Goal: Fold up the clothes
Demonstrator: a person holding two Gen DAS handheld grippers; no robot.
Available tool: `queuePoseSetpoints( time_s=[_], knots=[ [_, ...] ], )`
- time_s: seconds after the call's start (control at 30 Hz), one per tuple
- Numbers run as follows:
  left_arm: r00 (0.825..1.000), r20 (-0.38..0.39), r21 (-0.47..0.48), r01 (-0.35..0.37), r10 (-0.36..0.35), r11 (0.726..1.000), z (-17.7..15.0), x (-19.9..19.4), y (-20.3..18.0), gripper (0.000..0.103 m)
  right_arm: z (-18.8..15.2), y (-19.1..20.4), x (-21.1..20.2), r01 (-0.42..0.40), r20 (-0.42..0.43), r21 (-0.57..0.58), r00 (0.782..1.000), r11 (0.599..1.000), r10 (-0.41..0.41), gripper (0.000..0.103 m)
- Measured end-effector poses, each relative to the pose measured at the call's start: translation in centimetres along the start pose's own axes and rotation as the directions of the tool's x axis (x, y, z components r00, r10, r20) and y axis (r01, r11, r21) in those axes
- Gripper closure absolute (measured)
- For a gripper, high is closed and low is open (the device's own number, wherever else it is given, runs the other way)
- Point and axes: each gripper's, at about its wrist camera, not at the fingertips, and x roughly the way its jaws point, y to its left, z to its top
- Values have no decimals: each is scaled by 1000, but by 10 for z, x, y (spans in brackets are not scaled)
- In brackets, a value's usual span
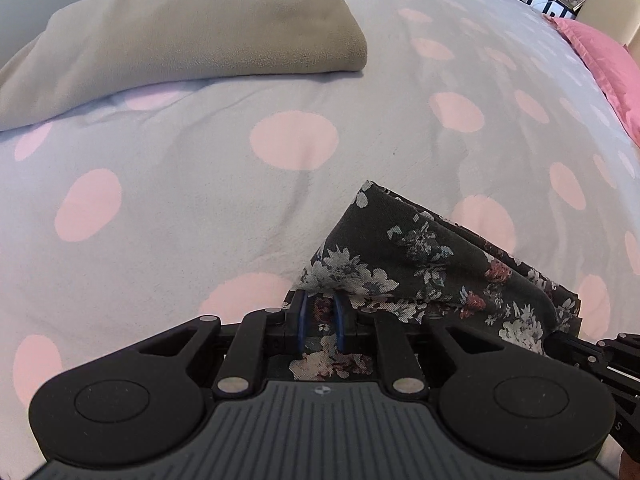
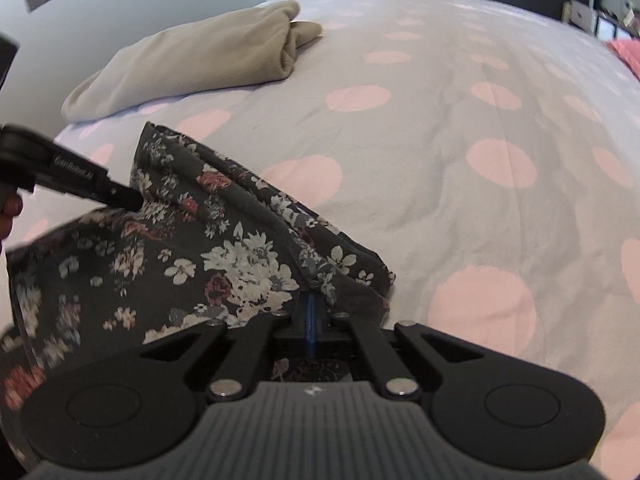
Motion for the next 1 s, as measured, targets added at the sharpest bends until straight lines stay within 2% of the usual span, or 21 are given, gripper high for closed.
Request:
queuePoseSetpoints(
  time_s=[0.1, 0.13, 0.17, 0.27, 0.37, 0.5, 0.63, 0.7, 0.83, 0.9, 1.0],
  knots=[
    [998, 39, 41, -42, 40, 998, -6, -19, -8, 90, -6, 1, -19, -3, 14, 4, 1000, 1000, 3, 85],
    [998, 44, 62, -52, 50, 997, -10, -26, -12, 90, -9, 2, -26, -5, 20, 4, 1000, 1000, 5, 73],
    [997, 45, 78, -62, 59, 995, -15, -33, -14, 90, -12, 1, -33, -23, 20, 22, 1000, 999, 23, 70],
    [996, 44, 115, -86, 81, 990, -30, -51, -23, 90, -23, 1, -51, -70, 12, 93, 998, 993, 69, 70],
    [994, 44, 129, -107, 102, 986, -47, -65, -31, 90, -34, 12, -62, -83, 7, 100, 997, 991, 83, 70],
    [990, 26, 153, -144, 141, 978, -69, -65, -38, 90, -49, 36, -60, -76, -17, 44, 997, 996, 77, 70],
    [984, -26, 200, -169, 177, 965, -80, -39, -38, 90, -63, 48, -42, -35, -46, -17, 998, 999, 34, 69],
    [980, -42, 228, -178, 192, 957, -83, -28, -39, 90, -64, 44, -37, -36, -55, 4, 998, 999, 36, 68],
    [973, -22, 269, -217, 232, 938, -84, -30, -49, 90, -61, 26, -44, -72, -46, 96, 996, 993, 76, 65],
    [976, 1, 254, -211, 218, 944, -81, -37, -49, 90, -61, 16, -49, -78, -29, 150, 996, 986, 83, 62],
    [979, 15, 204, -203, 205, 958, -76, -44, -45, 90, -63, -1, -49, -62, -11, 246, 998, 967, 67, 52]
  ],
)
